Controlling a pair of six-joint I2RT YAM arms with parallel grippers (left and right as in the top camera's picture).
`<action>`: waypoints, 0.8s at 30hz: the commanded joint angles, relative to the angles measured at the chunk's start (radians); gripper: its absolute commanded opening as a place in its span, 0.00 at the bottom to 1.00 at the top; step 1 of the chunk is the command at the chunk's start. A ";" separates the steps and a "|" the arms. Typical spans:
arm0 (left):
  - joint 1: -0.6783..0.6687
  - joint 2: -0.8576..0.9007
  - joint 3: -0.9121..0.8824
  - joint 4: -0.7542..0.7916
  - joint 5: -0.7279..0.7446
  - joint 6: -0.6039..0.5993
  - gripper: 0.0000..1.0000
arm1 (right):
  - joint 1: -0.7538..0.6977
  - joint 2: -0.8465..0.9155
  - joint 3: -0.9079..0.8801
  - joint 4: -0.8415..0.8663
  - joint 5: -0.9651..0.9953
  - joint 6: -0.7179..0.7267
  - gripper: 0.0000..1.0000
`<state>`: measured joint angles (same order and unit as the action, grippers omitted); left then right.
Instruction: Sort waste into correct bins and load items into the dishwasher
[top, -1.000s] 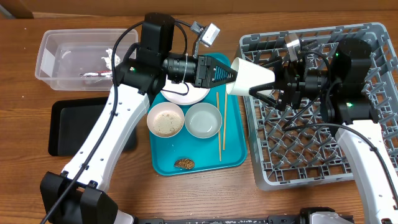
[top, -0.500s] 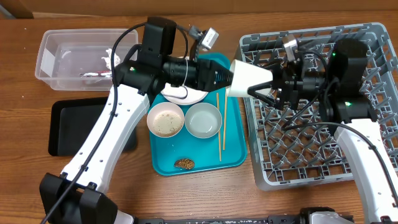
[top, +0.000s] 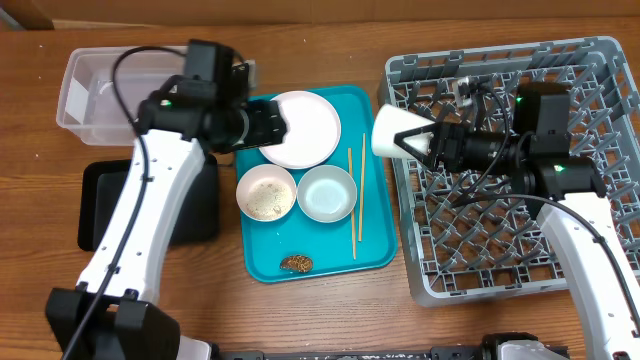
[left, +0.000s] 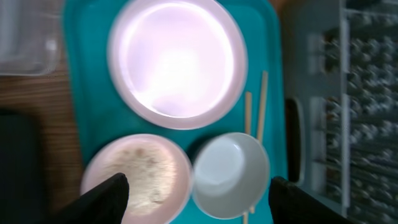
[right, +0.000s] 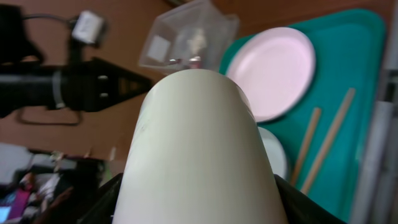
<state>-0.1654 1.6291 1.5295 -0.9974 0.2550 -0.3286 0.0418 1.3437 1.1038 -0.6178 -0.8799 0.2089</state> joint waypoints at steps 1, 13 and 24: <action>0.066 -0.080 -0.002 -0.056 -0.153 0.035 0.75 | -0.014 -0.018 0.100 -0.139 0.457 0.001 0.15; 0.105 -0.090 -0.002 -0.095 -0.192 0.037 0.75 | -0.316 0.049 0.514 -0.622 0.981 -0.034 0.04; 0.105 -0.089 -0.002 -0.095 -0.191 0.037 0.75 | -0.644 0.261 0.608 -0.728 0.984 0.006 0.04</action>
<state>-0.0589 1.5513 1.5291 -1.0943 0.0757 -0.3103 -0.5488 1.5620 1.6878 -1.3373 0.0795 0.1875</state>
